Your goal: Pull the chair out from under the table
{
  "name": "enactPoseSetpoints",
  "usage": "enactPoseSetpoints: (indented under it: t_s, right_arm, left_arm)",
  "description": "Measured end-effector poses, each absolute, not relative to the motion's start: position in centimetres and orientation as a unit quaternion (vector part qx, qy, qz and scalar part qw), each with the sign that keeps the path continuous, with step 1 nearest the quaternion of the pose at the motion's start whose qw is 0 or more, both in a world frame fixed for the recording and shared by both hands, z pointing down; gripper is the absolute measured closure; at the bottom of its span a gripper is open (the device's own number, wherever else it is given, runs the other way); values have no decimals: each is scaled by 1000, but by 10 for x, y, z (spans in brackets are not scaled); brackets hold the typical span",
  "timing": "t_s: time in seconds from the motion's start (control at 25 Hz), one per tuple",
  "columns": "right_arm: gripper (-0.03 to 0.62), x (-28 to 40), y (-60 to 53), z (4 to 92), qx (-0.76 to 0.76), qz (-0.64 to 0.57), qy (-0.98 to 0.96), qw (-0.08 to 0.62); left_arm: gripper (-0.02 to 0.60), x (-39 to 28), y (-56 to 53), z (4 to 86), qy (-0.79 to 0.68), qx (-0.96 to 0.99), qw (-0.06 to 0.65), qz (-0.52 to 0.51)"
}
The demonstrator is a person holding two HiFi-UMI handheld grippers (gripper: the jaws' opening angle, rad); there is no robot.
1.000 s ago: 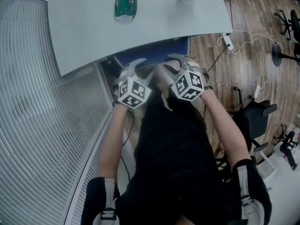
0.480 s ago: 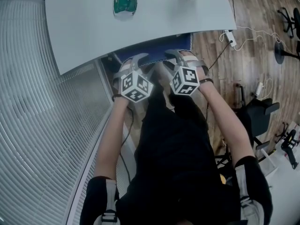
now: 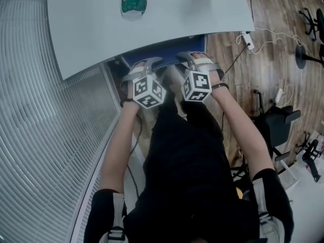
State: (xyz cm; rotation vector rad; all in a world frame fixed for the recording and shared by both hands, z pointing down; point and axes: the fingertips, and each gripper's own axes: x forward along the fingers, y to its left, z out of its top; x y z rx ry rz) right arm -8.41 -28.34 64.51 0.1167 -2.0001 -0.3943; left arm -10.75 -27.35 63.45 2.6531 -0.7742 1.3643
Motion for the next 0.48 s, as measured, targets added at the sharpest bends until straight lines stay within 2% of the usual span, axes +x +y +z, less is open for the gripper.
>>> enactPoseSetpoints:
  t_s: [0.48]
  right_arm:
    - [491,-82,-279,648,16,-187,-822,538]
  left_arm:
    - [480,-106,-269,636,-234,862,26,449]
